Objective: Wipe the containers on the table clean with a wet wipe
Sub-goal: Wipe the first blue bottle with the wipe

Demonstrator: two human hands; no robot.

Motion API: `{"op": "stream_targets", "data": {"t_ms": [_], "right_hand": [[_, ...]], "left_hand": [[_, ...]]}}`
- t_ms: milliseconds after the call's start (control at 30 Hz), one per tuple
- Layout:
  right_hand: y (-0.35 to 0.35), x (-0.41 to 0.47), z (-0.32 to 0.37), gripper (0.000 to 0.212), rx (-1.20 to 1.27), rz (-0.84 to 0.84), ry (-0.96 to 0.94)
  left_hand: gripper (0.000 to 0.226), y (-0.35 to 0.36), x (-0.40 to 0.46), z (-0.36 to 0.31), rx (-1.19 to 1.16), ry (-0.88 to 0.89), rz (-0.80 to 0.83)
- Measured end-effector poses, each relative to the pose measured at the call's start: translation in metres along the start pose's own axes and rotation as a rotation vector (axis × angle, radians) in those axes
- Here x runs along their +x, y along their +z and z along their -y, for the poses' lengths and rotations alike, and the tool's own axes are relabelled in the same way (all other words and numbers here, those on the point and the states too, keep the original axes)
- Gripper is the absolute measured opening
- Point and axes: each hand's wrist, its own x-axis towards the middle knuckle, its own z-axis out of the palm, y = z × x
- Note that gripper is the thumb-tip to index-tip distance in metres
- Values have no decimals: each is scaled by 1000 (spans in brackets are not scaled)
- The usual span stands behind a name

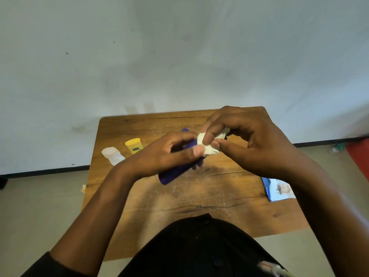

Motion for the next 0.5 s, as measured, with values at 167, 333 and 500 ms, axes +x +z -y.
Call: {"op": "stream_targets", "data": {"t_ms": [167,333,500], "right_hand": [[-2,4,-4,24,230,-19,12],[16,7,-9,26,259,-158,84],[14,15,-14,20,329,-547,124]], "left_hand": [[69,-7,-3,18,-434,-81,303],[55,19,-3,18,-667,-179,279],[41,29,0,14,-712,-163,30]]}}
